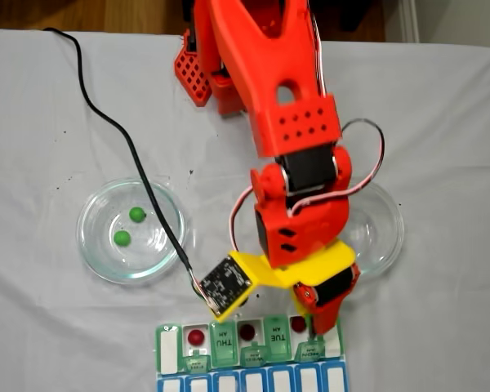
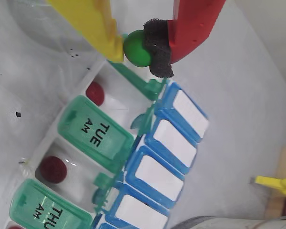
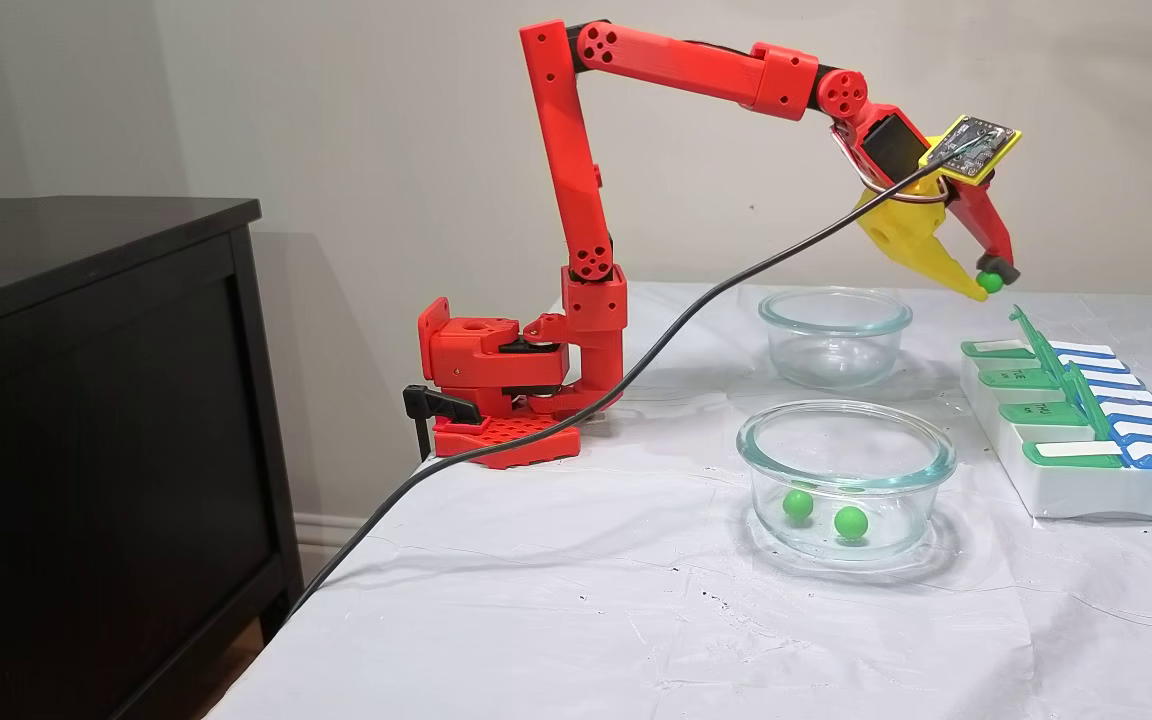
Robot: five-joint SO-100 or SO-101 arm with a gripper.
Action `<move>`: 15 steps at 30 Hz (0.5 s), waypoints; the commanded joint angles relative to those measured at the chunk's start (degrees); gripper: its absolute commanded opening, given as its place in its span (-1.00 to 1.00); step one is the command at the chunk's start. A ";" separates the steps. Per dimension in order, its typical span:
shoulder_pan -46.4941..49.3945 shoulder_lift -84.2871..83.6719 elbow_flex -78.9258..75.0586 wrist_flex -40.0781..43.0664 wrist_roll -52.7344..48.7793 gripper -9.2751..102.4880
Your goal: Sort medicines into box.
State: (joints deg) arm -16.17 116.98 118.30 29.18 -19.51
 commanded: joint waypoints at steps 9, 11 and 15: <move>0.70 2.02 -1.05 -2.29 -1.58 -0.84; 0.88 1.58 -1.05 -2.11 -1.93 -0.84; 1.32 -0.09 -1.14 -1.67 -3.08 -0.84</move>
State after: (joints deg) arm -15.12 115.58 118.30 27.60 -21.45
